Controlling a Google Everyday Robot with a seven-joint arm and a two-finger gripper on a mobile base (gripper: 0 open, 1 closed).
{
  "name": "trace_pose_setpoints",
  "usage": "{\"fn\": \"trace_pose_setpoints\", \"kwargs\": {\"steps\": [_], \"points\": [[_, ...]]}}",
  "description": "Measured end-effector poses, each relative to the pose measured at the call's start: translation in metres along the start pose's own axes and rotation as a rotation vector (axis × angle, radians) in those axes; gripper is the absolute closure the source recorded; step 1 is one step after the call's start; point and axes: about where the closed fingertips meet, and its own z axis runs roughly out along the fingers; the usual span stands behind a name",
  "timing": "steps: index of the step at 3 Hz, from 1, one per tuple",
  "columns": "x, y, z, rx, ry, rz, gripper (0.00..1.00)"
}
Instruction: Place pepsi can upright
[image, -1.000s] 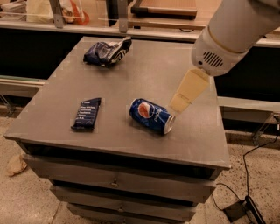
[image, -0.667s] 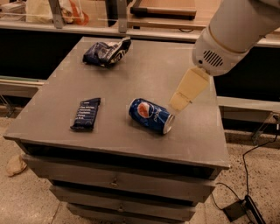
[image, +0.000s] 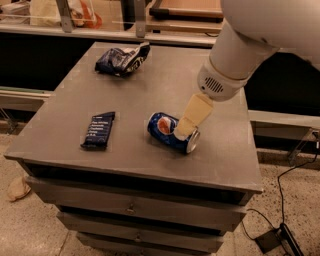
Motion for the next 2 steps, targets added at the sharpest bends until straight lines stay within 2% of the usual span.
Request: {"fn": "trace_pose_setpoints", "kwargs": {"steps": [1,2], "points": [[-0.013,0.006,0.017,-0.011,0.014,-0.022,0.00],[-0.029,0.020,0.020,-0.029,0.015,-0.038,0.00]]}}
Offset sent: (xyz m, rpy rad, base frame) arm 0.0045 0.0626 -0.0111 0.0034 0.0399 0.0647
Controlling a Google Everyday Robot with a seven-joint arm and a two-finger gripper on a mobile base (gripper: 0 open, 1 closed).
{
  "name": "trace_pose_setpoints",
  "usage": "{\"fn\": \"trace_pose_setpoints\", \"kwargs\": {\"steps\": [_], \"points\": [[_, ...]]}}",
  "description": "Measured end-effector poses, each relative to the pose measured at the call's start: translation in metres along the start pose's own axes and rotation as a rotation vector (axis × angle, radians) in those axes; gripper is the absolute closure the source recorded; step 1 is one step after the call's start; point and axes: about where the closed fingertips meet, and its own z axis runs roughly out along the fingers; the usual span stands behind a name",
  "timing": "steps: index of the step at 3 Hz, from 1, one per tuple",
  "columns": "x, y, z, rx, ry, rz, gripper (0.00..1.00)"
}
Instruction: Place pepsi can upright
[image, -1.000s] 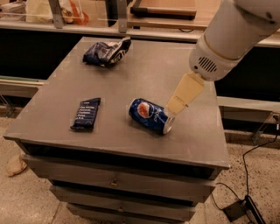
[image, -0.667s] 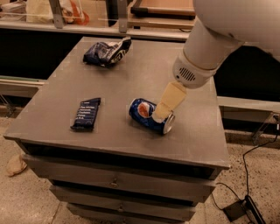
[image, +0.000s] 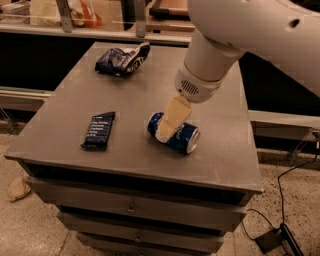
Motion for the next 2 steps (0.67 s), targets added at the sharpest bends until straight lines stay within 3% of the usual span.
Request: {"fn": "trace_pose_setpoints", "kwargs": {"steps": [2], "points": [[-0.021,0.014,0.037,-0.090,-0.004,0.086,0.00]]}}
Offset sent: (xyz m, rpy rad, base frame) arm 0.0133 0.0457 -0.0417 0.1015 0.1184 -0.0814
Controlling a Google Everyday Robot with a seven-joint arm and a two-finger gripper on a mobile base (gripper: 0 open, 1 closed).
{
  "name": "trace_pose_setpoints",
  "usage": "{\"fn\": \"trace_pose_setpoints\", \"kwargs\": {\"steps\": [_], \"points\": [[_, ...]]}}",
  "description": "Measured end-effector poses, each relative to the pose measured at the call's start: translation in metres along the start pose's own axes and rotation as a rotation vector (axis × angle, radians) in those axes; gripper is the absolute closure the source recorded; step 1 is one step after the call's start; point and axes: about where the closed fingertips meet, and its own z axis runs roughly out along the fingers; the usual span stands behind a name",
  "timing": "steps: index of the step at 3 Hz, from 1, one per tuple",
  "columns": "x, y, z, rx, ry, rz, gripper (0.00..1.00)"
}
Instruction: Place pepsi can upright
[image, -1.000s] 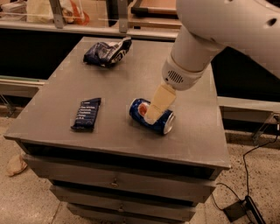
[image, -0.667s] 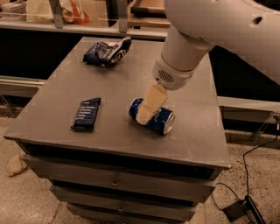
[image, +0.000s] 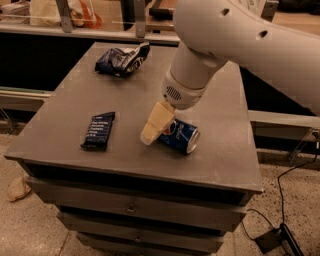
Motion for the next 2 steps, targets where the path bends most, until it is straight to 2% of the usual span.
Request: {"fn": "trace_pose_setpoints", "kwargs": {"steps": [1,2], "points": [[-0.002,0.002,0.014,-0.016,0.015,0.011,0.00],[0.003,0.009,0.025,-0.044,0.044,-0.006,0.18]]}}
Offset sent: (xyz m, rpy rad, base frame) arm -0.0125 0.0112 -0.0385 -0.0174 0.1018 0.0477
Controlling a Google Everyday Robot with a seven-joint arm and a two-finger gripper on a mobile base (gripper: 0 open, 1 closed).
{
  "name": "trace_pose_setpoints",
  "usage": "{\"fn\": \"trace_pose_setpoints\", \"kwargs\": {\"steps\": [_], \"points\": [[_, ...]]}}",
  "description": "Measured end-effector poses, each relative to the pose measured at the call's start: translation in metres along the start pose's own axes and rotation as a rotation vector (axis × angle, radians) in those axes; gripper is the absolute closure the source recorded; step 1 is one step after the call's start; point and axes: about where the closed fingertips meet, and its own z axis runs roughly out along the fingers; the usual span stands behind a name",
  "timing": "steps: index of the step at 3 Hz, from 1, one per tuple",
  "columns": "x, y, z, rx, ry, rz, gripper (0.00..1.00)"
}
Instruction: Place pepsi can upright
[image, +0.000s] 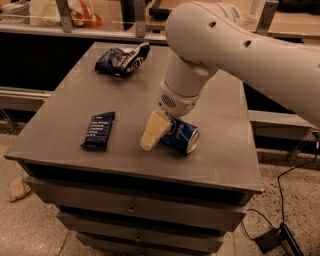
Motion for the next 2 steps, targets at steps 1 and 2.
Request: {"fn": "trace_pose_setpoints", "kwargs": {"steps": [1,2], "points": [[0.000,-0.001,-0.007,0.019,-0.002,-0.040,0.49],[-0.009,-0.012,-0.026,0.059,-0.048,-0.076,0.72]]}}
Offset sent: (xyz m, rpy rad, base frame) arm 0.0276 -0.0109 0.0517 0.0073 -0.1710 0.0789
